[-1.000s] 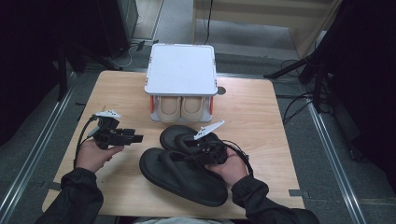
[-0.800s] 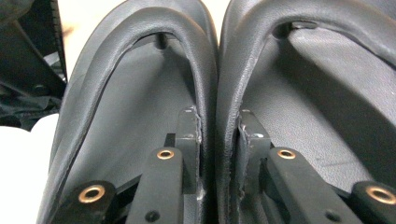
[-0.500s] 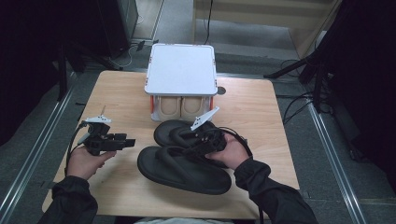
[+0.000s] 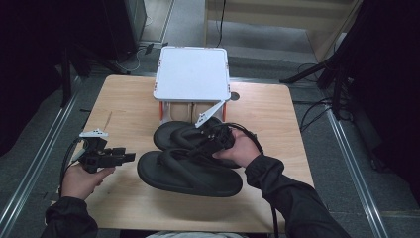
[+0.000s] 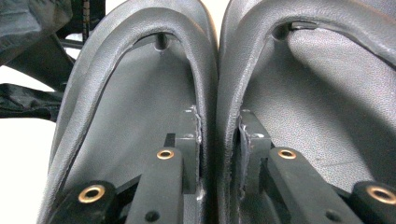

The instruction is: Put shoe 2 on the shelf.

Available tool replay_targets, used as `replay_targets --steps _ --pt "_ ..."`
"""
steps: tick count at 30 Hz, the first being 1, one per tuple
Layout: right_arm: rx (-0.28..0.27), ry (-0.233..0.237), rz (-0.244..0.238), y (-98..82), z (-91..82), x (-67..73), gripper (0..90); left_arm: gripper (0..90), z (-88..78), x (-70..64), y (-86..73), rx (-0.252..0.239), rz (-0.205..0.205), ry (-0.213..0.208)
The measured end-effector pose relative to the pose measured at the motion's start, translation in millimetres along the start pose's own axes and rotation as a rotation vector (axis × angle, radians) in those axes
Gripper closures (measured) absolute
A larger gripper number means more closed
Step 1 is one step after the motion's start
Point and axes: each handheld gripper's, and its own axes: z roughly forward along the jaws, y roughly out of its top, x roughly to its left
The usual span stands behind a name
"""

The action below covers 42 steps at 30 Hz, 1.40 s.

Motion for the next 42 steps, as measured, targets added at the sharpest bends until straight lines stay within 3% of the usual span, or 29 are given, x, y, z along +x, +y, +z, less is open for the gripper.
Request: replay_targets --steps 7,25,42 --pt "0.009 0.014 -0.025 14.9 -6.3 -0.4 74.9 41.2 -5.3 1.3 -5.9 -0.008 -0.020 0.015" --pt "0.019 0.022 -0.052 53.2 -34.7 -0.9 74.9 40.9 -3.6 0.4 -5.2 -0.006 -0.015 0.008" --pt "0.014 -0.031 -0.002 83.8 -61.5 -20.5 74.9 40.8 2.9 -0.1 0.4 0.001 0.002 -0.006"
